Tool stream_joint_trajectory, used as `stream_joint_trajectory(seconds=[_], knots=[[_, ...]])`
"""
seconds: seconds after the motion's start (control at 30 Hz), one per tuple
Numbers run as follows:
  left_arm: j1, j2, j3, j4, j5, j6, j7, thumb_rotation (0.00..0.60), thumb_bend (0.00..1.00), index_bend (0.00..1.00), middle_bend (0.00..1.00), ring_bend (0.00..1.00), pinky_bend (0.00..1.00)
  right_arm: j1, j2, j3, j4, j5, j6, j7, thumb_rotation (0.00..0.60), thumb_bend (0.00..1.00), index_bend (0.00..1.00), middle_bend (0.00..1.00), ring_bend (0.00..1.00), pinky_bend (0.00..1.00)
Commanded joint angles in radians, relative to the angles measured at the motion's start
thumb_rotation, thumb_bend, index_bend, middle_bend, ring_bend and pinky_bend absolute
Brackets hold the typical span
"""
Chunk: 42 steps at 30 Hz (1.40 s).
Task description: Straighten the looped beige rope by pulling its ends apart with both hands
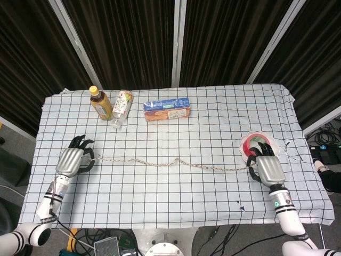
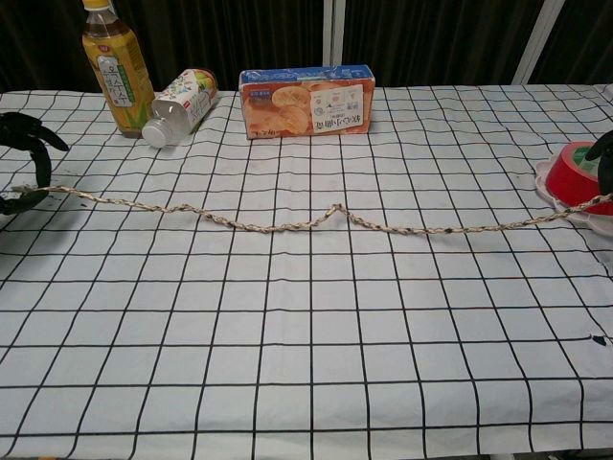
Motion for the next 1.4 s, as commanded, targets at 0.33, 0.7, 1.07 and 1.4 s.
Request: stream_joint_trajectory(seconds=[0.33, 0.7, 1.07, 1.4], knots=[[0.022, -0.017, 0.0, 0.054, 0.035, 0.007, -0.047, 0.6, 0.46, 0.63, 0.19, 0.0, 0.0, -0.021, 0.001, 0.002, 0.02, 0.008, 0.008, 0.007, 0.6, 0.54, 0.64, 0.2, 0.0, 0.0], [0.017, -0.036, -0.008, 0.082, 0.052, -0.012, -0.048, 0.6, 0.46, 0.63, 0.19, 0.0, 0.0, -0.047, -0.001, 0.004, 0.054, 0.015, 0.012, 0.036, 0.6, 0.54, 0.64, 0.2, 0.0, 0.0], [0.019, -0.045, -0.018, 0.099, 0.046, -0.034, -0.047, 0.6, 0.46, 0.63, 0.19, 0.0, 0.0, -0.058, -0.017, 0.006, 0.088, 0.014, 0.001, 0.056, 0.6, 0.54, 0.64, 0.2, 0.0, 0.0], [0.021, -0.052, -0.016, 0.105, 0.052, -0.047, -0.044, 0.599, 0.46, 0.56, 0.18, 0.0, 0.0, -0.062, -0.033, 0.0, 0.1, 0.001, -0.006, 0.051, 0.6, 0.54, 0.57, 0.16, 0.0, 0.0]])
